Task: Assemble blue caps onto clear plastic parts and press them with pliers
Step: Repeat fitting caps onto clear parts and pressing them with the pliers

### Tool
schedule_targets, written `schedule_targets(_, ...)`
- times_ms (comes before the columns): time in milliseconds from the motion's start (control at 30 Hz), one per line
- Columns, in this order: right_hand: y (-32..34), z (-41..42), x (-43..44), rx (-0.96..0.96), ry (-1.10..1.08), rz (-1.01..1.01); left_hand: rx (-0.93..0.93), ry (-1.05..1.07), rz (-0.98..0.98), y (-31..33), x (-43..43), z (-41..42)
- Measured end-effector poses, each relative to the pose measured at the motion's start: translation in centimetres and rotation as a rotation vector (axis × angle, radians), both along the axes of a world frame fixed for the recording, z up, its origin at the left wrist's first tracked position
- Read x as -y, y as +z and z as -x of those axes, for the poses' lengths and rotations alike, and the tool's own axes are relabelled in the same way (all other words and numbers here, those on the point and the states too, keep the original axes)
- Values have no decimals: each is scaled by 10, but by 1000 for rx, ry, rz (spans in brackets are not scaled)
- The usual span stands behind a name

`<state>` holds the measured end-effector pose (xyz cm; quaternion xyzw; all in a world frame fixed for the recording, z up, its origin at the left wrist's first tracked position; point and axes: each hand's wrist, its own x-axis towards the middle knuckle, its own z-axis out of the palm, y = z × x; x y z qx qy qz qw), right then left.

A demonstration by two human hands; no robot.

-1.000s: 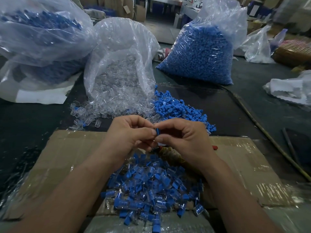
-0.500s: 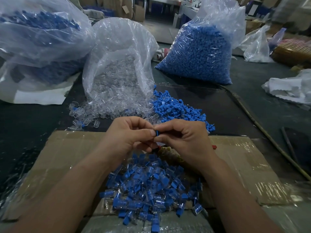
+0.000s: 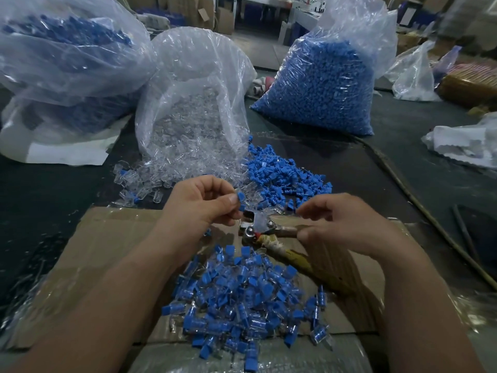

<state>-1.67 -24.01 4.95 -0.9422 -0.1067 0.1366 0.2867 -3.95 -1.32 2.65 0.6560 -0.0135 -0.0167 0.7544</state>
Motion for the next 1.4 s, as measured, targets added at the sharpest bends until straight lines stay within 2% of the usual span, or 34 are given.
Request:
schedule_targets(100,-3,4,-6,-154,92,157,6,4,-15,-1,0,-1)
schedule_targets(200,-4,4,-10,-142,151,284,-2,8,-17,-1,1,-2)
schedule_targets(500,-2,7,-11,-148,158,311,-8,16,-23,-2,2,-2)
schedule_targets(1000,-16,2,-40,137,-4,422,-5,32,-13,0,1,-3)
schedule_targets(1133,-16,2,-37,136,-13,386,-4,40,-12,0,2,-4)
schedule_targets(1233,-14,4,-34,242,-22,347,1,48,-14,0,3,-3)
schedule_targets(1300,-11,5,-33,332,-59,264,5,62,-10,0,4,-3)
schedule_targets(1400,-9,6,-32,361,-112,111,27,90,-14,0,5,-3)
